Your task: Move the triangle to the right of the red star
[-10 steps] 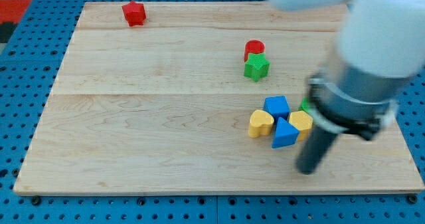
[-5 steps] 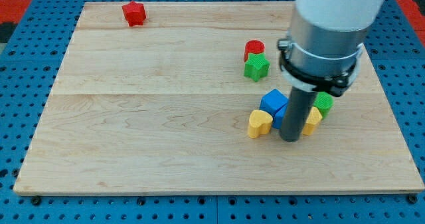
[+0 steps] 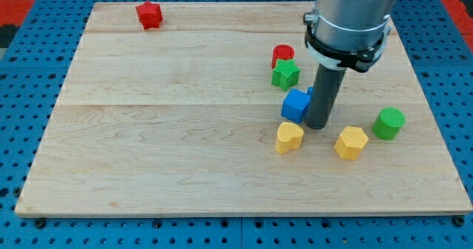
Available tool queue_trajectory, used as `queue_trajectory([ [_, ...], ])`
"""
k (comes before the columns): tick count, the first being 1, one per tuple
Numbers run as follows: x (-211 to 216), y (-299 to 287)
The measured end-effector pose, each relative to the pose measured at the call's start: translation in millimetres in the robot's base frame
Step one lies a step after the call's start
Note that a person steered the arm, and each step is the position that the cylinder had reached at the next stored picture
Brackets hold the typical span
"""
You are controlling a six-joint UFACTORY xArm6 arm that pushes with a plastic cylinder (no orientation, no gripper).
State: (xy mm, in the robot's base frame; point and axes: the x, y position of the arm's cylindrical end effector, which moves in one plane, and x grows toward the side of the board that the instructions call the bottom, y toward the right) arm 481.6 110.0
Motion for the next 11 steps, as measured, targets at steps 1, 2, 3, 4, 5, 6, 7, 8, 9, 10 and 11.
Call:
queue_trajectory([
  [1,-17,13],
  [2,-57,3],
  [3,-124,-5],
  [4,-125,15],
  [5,-124,-27],
  [6,-100,-23],
  [7,-92,-11],
  [8,-92,2],
  [9,-72,18],
  [10,-52,23],
  [11,-72,73],
])
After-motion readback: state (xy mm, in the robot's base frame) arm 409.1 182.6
